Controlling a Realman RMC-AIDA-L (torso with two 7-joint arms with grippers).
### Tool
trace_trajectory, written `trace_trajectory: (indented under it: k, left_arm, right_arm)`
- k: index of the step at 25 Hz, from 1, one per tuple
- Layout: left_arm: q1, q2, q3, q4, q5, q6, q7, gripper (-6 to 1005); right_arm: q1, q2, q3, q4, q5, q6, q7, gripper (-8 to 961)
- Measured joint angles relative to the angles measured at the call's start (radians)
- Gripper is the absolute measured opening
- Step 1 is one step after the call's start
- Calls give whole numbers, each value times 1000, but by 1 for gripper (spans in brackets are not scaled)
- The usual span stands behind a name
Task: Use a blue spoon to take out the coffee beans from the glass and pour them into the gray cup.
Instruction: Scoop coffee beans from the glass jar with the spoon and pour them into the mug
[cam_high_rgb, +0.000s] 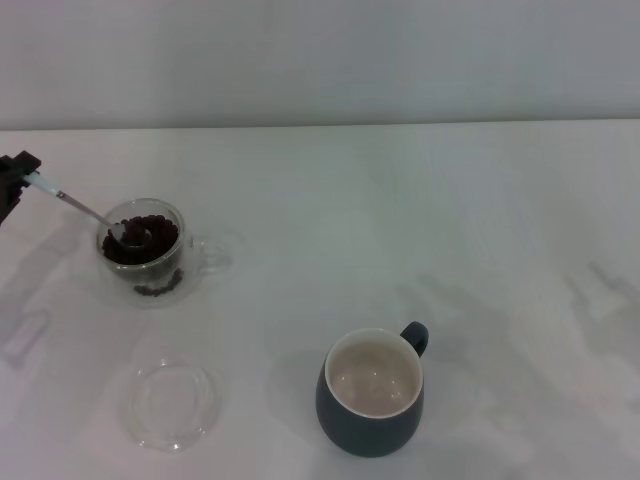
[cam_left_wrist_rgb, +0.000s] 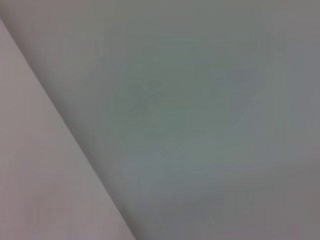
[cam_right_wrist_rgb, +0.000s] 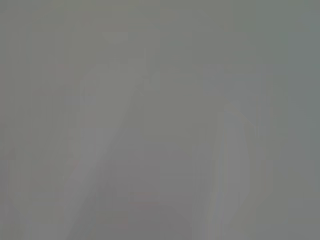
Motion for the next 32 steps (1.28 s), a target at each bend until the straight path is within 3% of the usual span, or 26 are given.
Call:
trace_trajectory:
  k: [7, 15, 24, 32]
  left_arm:
    - [5, -1, 0, 11, -4, 37, 13, 130]
    - [-38, -9, 8, 13, 33, 78, 32, 129]
    - [-113, -36, 14, 4, 103, 130, 18, 130]
    - [-148, -67, 73, 5, 116, 184, -14, 130]
  right_arm:
    - [2, 0, 4, -11, 2, 0, 0, 348]
    - [5, 0, 4, -20, 3, 9, 0, 348]
    - [2, 0, 3, -21, 3, 17, 0, 348]
    - [0, 0, 5, -19, 3, 19, 0, 348]
